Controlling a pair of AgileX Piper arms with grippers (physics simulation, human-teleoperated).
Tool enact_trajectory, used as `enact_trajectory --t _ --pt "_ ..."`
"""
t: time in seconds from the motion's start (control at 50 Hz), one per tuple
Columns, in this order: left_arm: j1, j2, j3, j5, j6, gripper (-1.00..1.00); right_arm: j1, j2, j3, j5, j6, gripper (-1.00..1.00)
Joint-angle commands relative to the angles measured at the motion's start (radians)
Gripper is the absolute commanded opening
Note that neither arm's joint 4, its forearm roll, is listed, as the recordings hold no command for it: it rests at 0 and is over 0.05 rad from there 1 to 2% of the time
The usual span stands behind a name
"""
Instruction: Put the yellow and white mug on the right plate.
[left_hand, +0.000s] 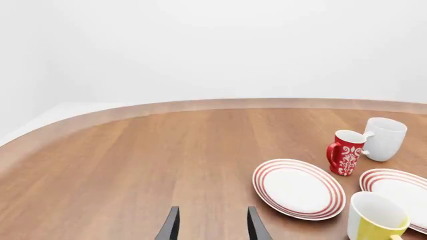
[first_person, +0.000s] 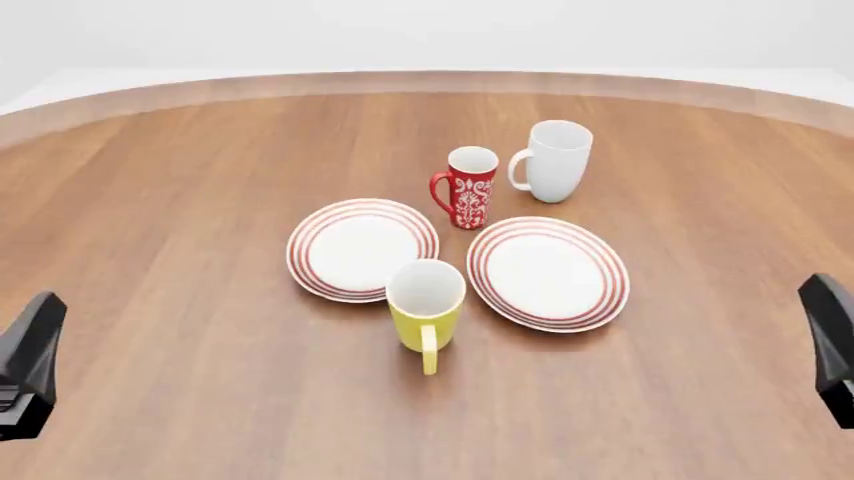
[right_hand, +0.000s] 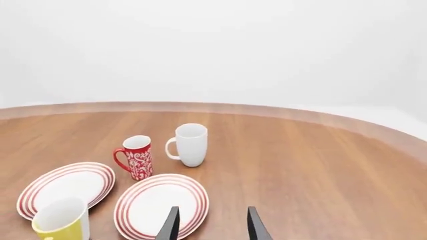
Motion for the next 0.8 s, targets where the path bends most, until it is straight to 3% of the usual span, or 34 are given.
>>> enact_trajectory --t 0.02,0.08,0.1,0.4,0.44,0.48,0.52,0.6,0.66,0.8 --pt "0.000 0.000 0.000 0.000 0.000 1.00 -0.031 0.126 -0.095 0.035 -0.016 1.00" --pt "0.000 0.000 0.000 0.000 0.000 1.00 0.026 0.122 -0.123 0.066 0.001 1.00" --pt "0.000 0.000 0.000 0.000 0.000 1.00 0.010 0.173 -0.140 0.065 0.055 1.00" --pt "0.000 0.000 0.000 0.000 0.000 1.00 0.036 0.337 -0.273 0.107 0.015 1.00" --pt "0.000 0.000 0.000 0.000 0.000 1.00 0.079 0.363 -0.289 0.122 -0.007 1.00" --pt "0.000 0.000 0.000 0.000 0.000 1.00 0.103 0.378 -0.310 0.144 0.021 1.00" --pt "0.000 0.000 0.000 0.000 0.000 1.00 0.060 0.440 -0.333 0.169 0.033 1.00" --pt "0.000 0.000 0.000 0.000 0.000 1.00 0.104 0.492 -0.376 0.220 0.076 1.00" --pt "0.000 0.000 0.000 0.000 0.000 1.00 0.112 0.528 -0.407 0.244 0.054 1.00" --pt "0.000 0.000 0.000 0.000 0.000 1.00 0.174 0.584 -0.490 0.320 0.076 1.00"
